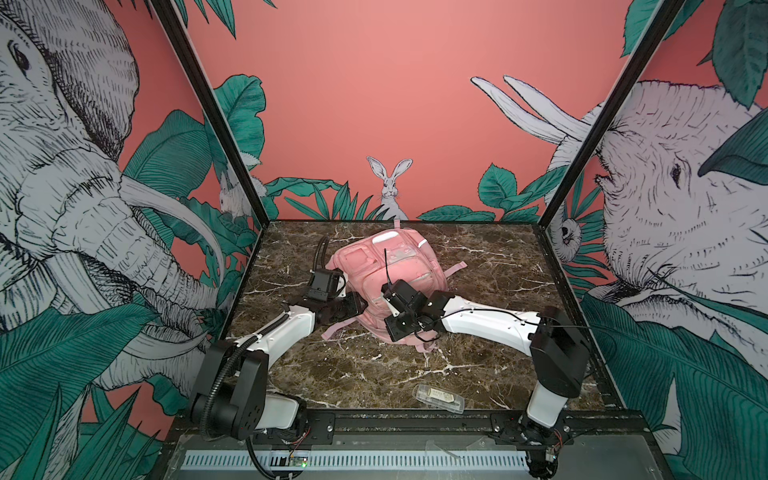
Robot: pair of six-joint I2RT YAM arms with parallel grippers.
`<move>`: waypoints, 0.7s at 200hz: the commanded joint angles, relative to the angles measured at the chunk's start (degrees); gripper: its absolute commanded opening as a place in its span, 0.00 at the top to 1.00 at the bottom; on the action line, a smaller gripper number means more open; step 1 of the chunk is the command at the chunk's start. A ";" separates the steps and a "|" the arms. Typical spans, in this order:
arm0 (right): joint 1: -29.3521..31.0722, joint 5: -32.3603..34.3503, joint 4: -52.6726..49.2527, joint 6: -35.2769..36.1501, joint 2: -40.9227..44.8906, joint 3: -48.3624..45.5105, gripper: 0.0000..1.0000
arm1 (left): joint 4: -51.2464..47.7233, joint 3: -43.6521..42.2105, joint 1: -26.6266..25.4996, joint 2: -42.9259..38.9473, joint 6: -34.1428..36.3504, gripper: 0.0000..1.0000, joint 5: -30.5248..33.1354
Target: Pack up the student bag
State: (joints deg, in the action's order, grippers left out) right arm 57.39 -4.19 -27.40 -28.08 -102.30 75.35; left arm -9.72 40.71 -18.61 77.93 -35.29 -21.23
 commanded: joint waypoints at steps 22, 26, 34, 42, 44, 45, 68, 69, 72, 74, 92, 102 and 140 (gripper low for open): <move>1.77 -2.18 1.91 -0.24 -1.83 4.44 0.98 | 3.59 -1.79 -0.29 -3.05 -2.64 0.54 -1.53; 1.91 -2.31 1.83 -0.15 -2.01 4.64 0.98 | 3.87 -1.77 -0.37 -3.05 -2.78 0.54 -1.53; 2.08 -2.49 1.64 -0.17 -2.45 5.17 0.98 | 4.38 -1.87 -0.37 -2.97 -3.02 0.54 -1.62; 2.26 -2.54 1.32 0.02 -2.75 5.54 0.98 | 4.74 -1.93 -0.36 -2.86 -3.12 0.55 -1.53; 2.35 -2.55 1.26 0.03 -2.84 5.67 0.98 | 4.89 -1.94 -0.33 -2.82 -3.12 0.56 -1.53; 2.37 -2.57 1.23 0.08 -2.87 5.72 0.98 | 4.97 -1.95 -0.35 -2.76 -3.16 0.56 -1.53; 2.65 -2.39 0.78 0.21 -3.25 6.03 0.98 | 5.89 -1.77 -0.31 -1.82 -3.34 0.66 -1.25; 2.65 -2.35 0.77 0.21 -3.25 6.03 0.98 | 5.91 -1.77 -0.34 -1.77 -3.32 0.66 -1.26; 2.72 -2.38 0.70 0.21 -3.26 6.01 0.98 | 5.88 -1.71 -0.41 -1.61 -3.30 0.69 -1.27; 2.73 -2.33 0.64 0.19 -3.26 6.01 0.98 | 5.83 -1.65 -0.38 -1.48 -3.32 0.70 -1.16; 2.73 -1.69 0.00 0.33 -3.09 5.86 0.98 | 5.64 -1.10 -0.35 -0.70 -2.90 0.81 -0.66; 2.73 -1.01 -0.50 0.55 -2.78 5.62 0.98 | 5.29 -0.58 -0.37 -0.33 -2.48 0.86 -0.35; 2.57 2.72 -3.18 2.31 -0.71 3.07 0.98 | 0.08 2.87 -0.05 0.31 0.89 1.00 3.44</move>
State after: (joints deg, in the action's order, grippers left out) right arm 59.29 -4.03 -28.62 -27.49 -105.43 79.44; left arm -7.22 40.47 -18.68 78.11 -37.69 -20.99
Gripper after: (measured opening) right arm 0.051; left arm 0.078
